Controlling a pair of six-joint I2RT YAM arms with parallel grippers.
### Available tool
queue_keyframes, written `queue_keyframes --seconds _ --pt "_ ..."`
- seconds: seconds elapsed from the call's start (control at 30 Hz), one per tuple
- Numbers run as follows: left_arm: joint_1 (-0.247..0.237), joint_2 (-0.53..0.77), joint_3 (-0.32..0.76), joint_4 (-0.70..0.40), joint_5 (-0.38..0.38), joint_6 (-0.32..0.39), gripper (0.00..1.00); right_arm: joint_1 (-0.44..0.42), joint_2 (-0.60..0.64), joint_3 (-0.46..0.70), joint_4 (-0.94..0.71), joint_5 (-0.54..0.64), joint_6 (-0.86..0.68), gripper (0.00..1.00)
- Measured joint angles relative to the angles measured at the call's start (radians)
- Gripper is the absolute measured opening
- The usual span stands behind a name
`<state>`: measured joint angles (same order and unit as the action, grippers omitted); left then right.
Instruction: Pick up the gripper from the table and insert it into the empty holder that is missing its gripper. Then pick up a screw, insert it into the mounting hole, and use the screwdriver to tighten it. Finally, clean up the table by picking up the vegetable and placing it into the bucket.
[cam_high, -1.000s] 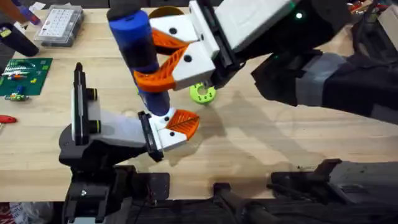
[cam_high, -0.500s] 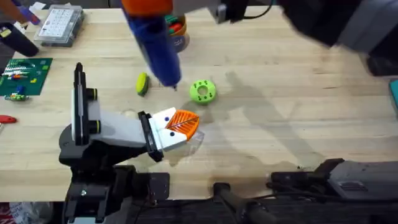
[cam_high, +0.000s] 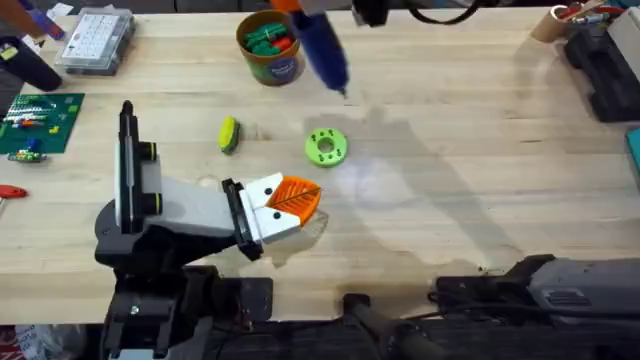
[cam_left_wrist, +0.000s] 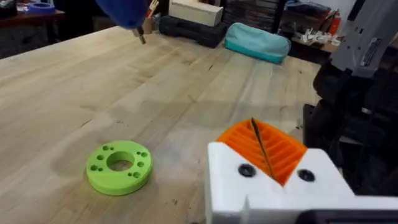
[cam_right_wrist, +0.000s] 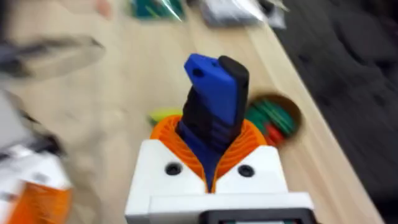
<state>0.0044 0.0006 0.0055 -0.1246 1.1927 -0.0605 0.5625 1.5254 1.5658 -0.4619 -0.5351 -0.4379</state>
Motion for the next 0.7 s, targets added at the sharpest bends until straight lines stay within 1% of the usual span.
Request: queue_keyframes --seconds 0.17,0.27,0.37,0.5,0.7 --pt "0.0 0.0 0.0 0.0 0.0 0.006 0.004 0.0 0.052 0.008 -0.127 0.294 -0.177 0.021" --pt "0.0 0.0 0.0 0.0 0.0 0.026 0.004 -0.006 0.121 0.01 -0.196 0.449 -0.278 0.021" --pt "0.0 0.0 0.0 0.0 0.0 0.042 0.004 -0.022 0.205 0.01 -0.251 0.574 -0.358 0.021" --pt "0.0 0.0 0.0 0.0 0.0 0.051 0.004 -0.063 0.314 0.01 -0.273 0.679 -0.436 0.021" --pt "0.0 0.0 0.0 0.002 -0.005 0.054 0.004 -0.152 0.432 0.01 -0.266 0.735 -0.486 0.021"
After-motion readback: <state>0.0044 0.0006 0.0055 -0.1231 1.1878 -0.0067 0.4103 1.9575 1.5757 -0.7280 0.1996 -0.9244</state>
